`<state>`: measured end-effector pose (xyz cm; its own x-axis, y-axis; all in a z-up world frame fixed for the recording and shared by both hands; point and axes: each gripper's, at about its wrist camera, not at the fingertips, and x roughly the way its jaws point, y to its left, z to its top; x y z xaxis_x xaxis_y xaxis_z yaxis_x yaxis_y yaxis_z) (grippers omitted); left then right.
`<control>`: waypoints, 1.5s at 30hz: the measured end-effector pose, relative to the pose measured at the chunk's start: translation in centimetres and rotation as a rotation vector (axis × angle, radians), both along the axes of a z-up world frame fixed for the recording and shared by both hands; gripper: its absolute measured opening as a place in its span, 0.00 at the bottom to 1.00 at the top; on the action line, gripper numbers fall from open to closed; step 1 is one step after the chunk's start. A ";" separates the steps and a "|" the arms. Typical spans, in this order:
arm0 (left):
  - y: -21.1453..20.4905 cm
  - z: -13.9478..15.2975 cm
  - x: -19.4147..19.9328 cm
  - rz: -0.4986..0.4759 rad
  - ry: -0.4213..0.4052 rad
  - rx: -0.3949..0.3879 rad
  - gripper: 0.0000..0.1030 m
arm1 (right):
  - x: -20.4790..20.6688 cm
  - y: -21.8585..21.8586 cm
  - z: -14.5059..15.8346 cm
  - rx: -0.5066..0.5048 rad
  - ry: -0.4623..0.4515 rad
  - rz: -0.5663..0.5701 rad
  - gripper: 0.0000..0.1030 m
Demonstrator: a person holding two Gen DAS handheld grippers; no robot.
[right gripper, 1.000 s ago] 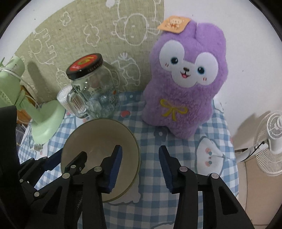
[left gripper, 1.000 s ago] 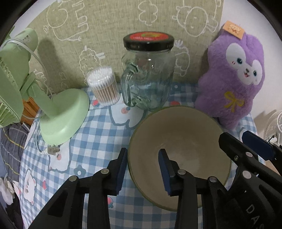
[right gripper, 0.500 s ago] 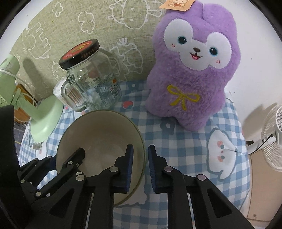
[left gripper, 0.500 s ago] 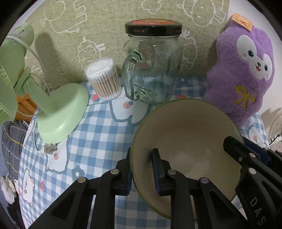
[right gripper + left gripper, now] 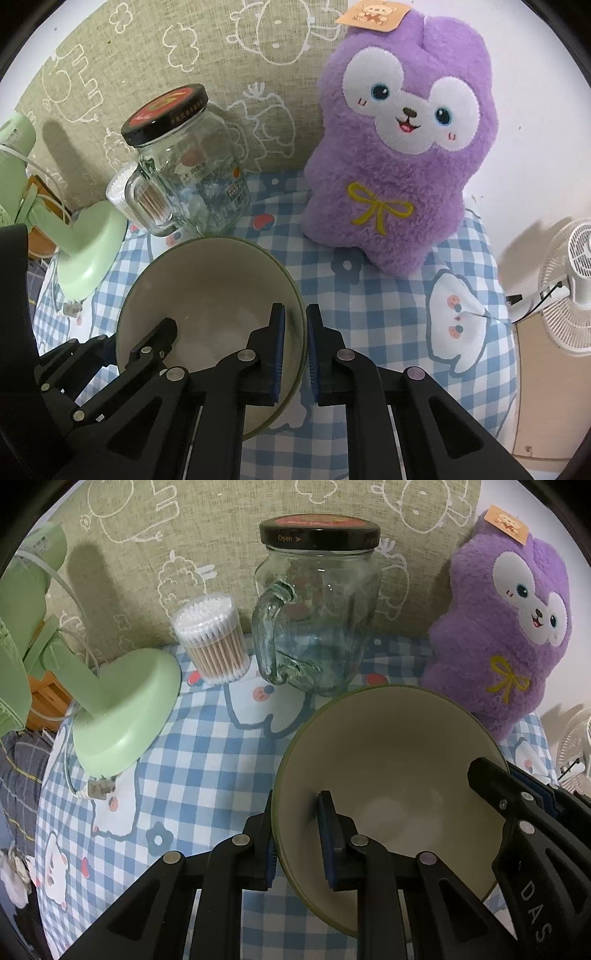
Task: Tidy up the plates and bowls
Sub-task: 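Lift the patterned bowl with both tools and carry it toward the plate stack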
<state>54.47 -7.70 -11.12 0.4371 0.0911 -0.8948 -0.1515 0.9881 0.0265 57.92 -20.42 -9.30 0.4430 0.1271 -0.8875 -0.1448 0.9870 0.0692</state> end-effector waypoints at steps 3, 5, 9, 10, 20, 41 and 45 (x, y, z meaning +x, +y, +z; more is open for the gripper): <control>0.0 0.4 -0.4 0.004 -0.006 -0.001 0.16 | -0.4 -0.3 0.5 0.007 -0.001 -0.005 0.14; -0.1 0.9 -0.8 0.007 -0.012 0.003 0.16 | -0.8 -0.6 1.0 0.002 -0.007 -0.010 0.14; -0.8 1.9 -1.6 -0.011 -0.015 0.006 0.15 | -1.6 -0.9 1.8 -0.009 -0.010 -0.021 0.14; -0.9 2.2 -1.9 -0.011 -0.019 0.007 0.15 | -1.8 -0.9 2.1 -0.010 -0.008 -0.019 0.14; -1.3 5.3 -5.0 -0.030 -0.038 -0.006 0.13 | -5.3 -1.0 5.5 -0.029 -0.039 -0.026 0.14; -0.5 12.4 -15.4 -0.069 -0.112 -0.011 0.13 | -16.6 0.1 12.9 -0.039 -0.073 -0.062 0.14; -0.2 14.0 -18.1 -0.075 -0.129 0.008 0.13 | -19.1 0.3 14.1 -0.026 -0.084 -0.063 0.14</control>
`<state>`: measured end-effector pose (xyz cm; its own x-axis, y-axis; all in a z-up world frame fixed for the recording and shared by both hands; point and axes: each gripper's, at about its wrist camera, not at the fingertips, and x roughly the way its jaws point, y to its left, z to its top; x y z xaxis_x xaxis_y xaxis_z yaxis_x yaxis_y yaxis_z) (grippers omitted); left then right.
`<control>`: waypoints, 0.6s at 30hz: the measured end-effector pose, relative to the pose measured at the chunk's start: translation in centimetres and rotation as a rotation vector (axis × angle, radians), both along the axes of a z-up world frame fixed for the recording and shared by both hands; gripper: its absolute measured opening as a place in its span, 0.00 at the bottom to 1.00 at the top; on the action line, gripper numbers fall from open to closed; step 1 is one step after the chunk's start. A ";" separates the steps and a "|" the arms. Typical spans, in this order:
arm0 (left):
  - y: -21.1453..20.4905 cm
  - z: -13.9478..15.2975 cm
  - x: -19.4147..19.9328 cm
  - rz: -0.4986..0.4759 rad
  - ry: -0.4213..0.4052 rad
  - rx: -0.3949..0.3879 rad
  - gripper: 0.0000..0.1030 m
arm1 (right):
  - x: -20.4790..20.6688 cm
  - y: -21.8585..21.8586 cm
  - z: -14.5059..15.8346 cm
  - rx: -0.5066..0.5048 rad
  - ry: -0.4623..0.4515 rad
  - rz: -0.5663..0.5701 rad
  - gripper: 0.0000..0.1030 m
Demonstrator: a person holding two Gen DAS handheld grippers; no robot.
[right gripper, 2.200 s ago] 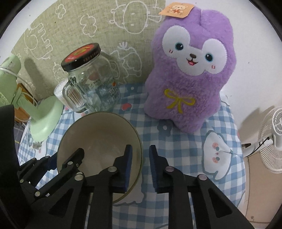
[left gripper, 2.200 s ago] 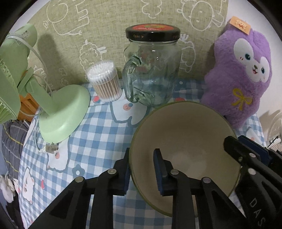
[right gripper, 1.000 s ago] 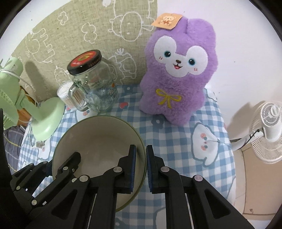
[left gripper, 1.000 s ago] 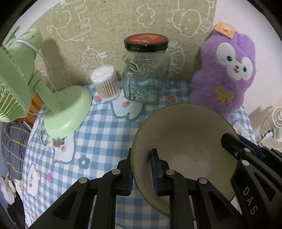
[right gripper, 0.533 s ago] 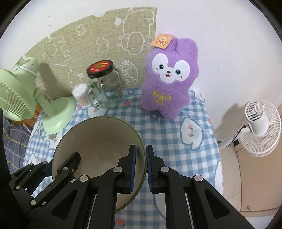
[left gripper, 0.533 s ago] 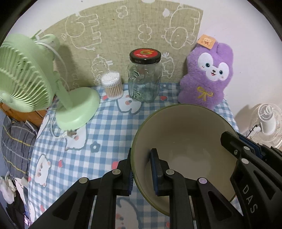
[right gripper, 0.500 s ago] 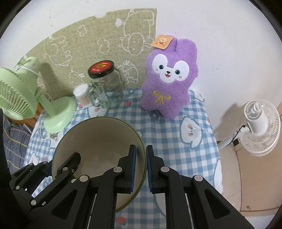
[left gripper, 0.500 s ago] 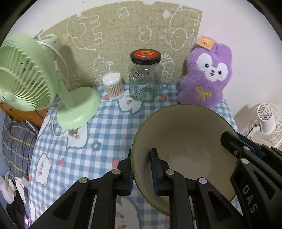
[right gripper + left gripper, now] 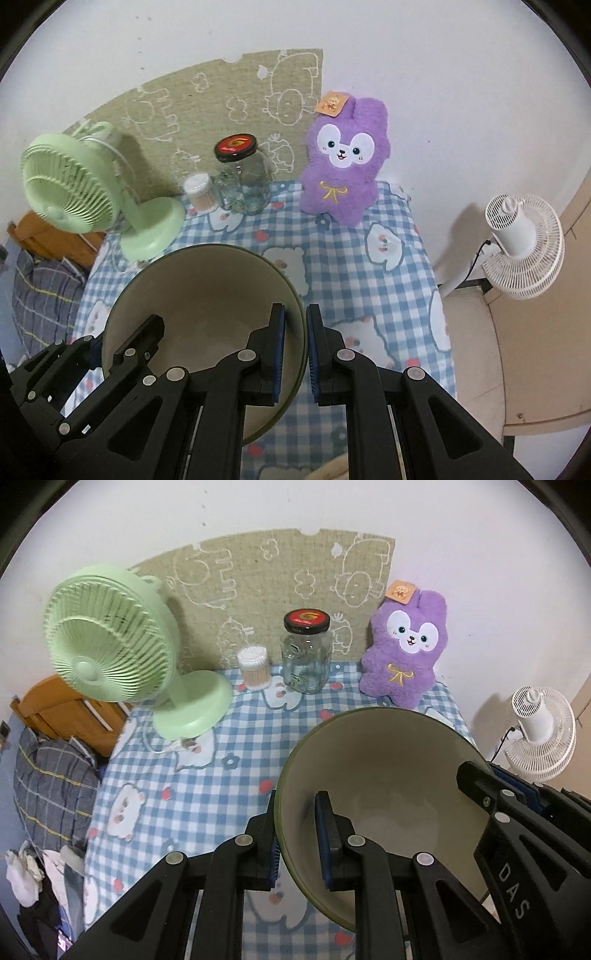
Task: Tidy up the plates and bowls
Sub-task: 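Lift the patterned bowl with both tools and carry it toward the plate stack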
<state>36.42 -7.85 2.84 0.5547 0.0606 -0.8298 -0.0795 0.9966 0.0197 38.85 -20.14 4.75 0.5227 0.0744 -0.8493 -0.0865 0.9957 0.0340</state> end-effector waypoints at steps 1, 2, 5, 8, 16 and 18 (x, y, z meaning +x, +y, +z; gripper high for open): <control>0.1 0.3 -0.5 0.000 -0.003 0.000 0.13 | -0.5 0.1 0.3 -0.003 -0.004 0.001 0.14; 0.2 0.5 -1.1 0.000 -0.005 -0.002 0.13 | -1.1 0.2 0.5 -0.004 -0.007 0.000 0.14; 0.5 1.0 -2.8 -0.004 -0.008 -0.001 0.13 | -2.8 0.4 1.0 -0.006 -0.010 0.002 0.14; 0.6 1.4 -4.4 -0.009 -0.010 0.005 0.13 | -4.4 0.5 1.4 -0.006 -0.011 0.000 0.14; 1.1 2.0 -8.2 -0.021 -0.020 0.005 0.13 | -8.4 1.0 2.2 -0.012 -0.023 -0.008 0.14; 1.3 2.1 -9.2 -0.027 -0.025 0.011 0.13 | -9.5 1.2 2.3 -0.011 -0.027 -0.008 0.14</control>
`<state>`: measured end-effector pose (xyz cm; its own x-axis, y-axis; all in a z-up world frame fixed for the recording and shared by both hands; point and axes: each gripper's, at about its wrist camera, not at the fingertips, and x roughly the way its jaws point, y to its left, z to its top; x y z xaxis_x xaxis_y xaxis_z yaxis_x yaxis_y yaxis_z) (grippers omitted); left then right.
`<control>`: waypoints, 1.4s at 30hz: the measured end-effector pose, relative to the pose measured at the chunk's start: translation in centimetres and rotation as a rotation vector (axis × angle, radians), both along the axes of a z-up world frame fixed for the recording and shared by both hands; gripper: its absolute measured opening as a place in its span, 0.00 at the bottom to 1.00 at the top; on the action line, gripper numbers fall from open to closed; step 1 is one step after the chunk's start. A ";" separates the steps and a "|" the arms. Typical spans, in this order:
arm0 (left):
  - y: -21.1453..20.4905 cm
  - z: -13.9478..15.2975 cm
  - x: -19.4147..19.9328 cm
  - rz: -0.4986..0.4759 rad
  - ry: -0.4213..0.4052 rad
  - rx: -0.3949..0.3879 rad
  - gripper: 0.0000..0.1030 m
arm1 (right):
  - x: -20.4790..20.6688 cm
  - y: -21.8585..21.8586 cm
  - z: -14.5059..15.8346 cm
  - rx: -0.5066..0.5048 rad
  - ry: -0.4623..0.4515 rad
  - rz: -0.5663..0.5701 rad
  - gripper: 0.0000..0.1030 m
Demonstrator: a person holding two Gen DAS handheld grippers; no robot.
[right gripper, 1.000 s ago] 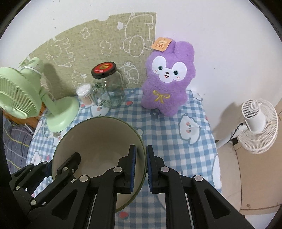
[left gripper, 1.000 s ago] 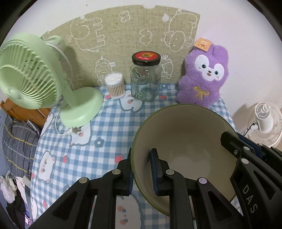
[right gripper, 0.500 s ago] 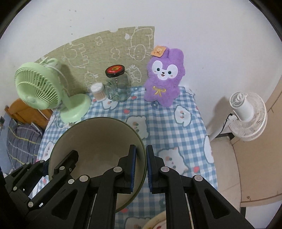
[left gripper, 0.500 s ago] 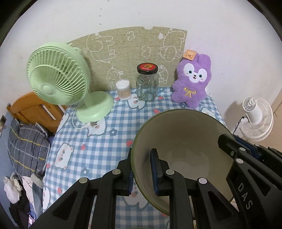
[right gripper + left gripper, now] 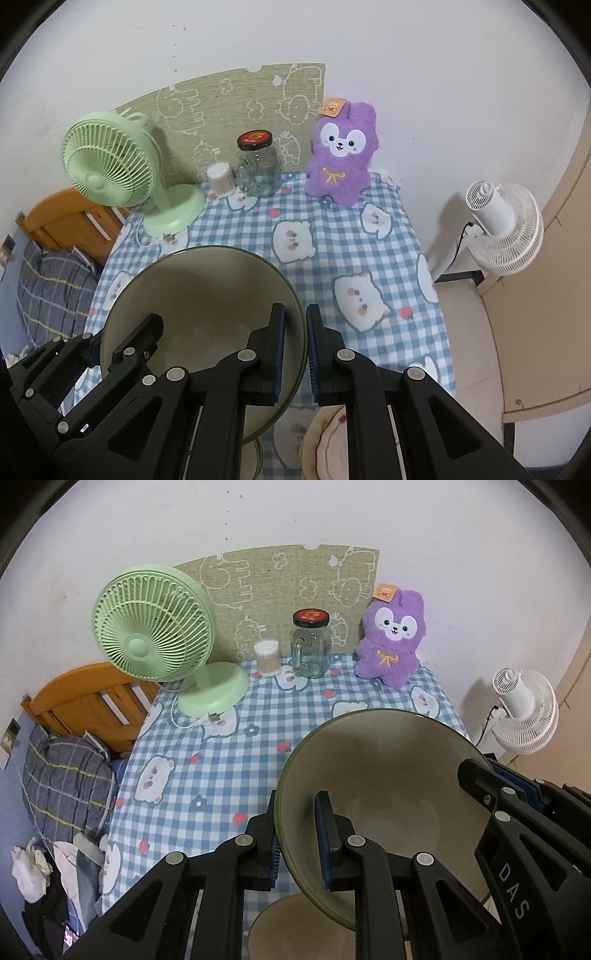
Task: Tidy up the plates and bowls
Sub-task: 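Lift the patterned bowl with both tools and carry it toward the plate stack, then carry the patterned bowl with both tools toward the nested bowls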
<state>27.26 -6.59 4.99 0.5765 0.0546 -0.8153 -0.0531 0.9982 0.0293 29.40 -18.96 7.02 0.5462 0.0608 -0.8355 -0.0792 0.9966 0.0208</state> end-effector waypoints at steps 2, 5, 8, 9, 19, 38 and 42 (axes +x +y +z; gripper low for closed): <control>0.2 0.1 -1.0 -0.006 -0.008 0.009 0.13 | -1.0 0.1 0.1 0.001 -0.005 -0.002 0.14; 0.4 0.2 -2.4 -0.012 -0.016 0.016 0.13 | -2.6 0.5 0.2 0.000 -0.012 -0.002 0.14; 0.7 0.1 -3.7 -0.013 -0.020 0.017 0.13 | -3.8 0.7 0.0 0.001 -0.012 -0.002 0.14; 0.8 0.0 -4.2 -0.013 -0.020 0.017 0.13 | -4.1 0.8 -0.1 0.002 -0.010 -0.002 0.14; 1.7 -1.5 -6.5 -0.024 0.006 0.001 0.14 | -6.7 1.5 -1.5 0.001 0.017 -0.011 0.14; 3.4 -5.8 -8.8 -0.023 0.074 0.012 0.14 | -9.1 3.4 -6.6 0.004 0.108 -0.029 0.14; 3.6 -6.8 -8.9 -0.020 0.096 0.021 0.14 | -9.2 3.5 -7.6 0.007 0.132 -0.034 0.14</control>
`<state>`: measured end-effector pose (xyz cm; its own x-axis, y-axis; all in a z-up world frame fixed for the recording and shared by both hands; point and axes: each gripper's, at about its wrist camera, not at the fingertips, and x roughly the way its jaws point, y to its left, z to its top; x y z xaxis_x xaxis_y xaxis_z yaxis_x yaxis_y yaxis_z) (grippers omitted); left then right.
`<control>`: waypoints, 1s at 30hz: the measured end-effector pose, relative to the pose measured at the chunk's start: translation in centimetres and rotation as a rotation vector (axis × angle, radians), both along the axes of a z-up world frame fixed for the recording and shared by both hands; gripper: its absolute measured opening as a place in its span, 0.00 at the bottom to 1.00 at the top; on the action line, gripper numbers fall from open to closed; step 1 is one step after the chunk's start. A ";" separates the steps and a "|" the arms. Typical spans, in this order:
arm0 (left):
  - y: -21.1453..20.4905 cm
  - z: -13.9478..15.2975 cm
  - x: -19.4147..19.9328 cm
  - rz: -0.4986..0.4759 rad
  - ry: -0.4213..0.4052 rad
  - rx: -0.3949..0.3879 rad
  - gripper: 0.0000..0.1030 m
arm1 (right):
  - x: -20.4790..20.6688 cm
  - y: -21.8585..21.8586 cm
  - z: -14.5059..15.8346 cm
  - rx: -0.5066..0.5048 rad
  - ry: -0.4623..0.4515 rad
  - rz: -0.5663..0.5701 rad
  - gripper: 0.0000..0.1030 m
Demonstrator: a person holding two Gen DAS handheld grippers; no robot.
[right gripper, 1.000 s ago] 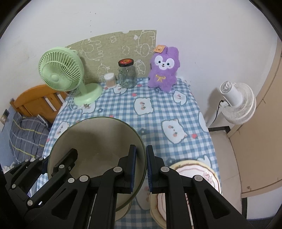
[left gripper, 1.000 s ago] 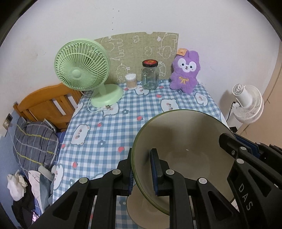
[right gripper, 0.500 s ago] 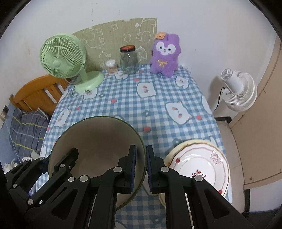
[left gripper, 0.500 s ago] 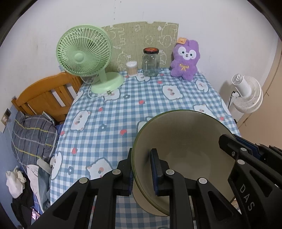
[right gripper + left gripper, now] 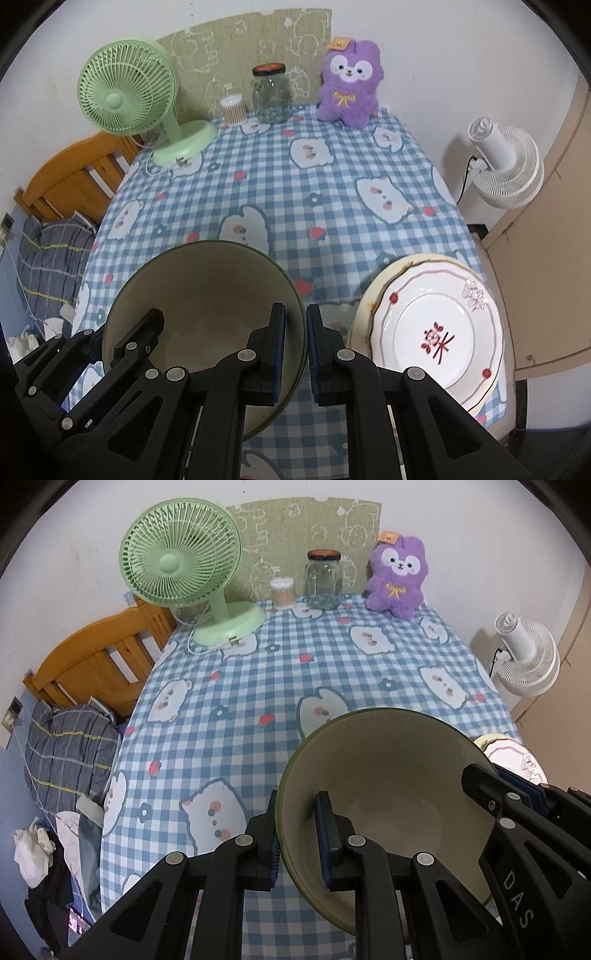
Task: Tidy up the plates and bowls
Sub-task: 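Carry the patterned bowl with both tools toward the nested bowls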
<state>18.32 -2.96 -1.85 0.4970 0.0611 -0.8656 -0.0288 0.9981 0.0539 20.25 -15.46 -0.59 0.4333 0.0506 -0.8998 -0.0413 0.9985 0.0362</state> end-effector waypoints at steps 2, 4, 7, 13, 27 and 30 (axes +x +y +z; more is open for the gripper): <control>0.1 -0.5 0.0 0.002 0.009 0.000 0.14 | 0.0 0.1 -0.4 -0.002 0.010 -0.001 0.14; 0.2 -0.9 -0.1 0.005 0.021 -0.006 0.14 | 0.1 0.1 -0.8 -0.007 0.019 0.000 0.14; 0.3 -1.5 -0.1 0.005 0.031 -0.008 0.14 | 0.1 0.2 -1.3 -0.011 0.030 -0.003 0.14; 0.7 -2.6 0.0 0.010 0.069 -0.021 0.14 | 0.2 0.6 -2.2 -0.027 0.053 -0.005 0.14; 1.0 -4.4 0.7 0.014 0.107 -0.047 0.15 | 0.8 1.0 -3.4 -0.076 0.061 -0.011 0.14; 0.8 -4.8 0.8 0.008 0.122 -0.056 0.15 | 0.9 0.9 -3.7 -0.084 0.068 -0.015 0.14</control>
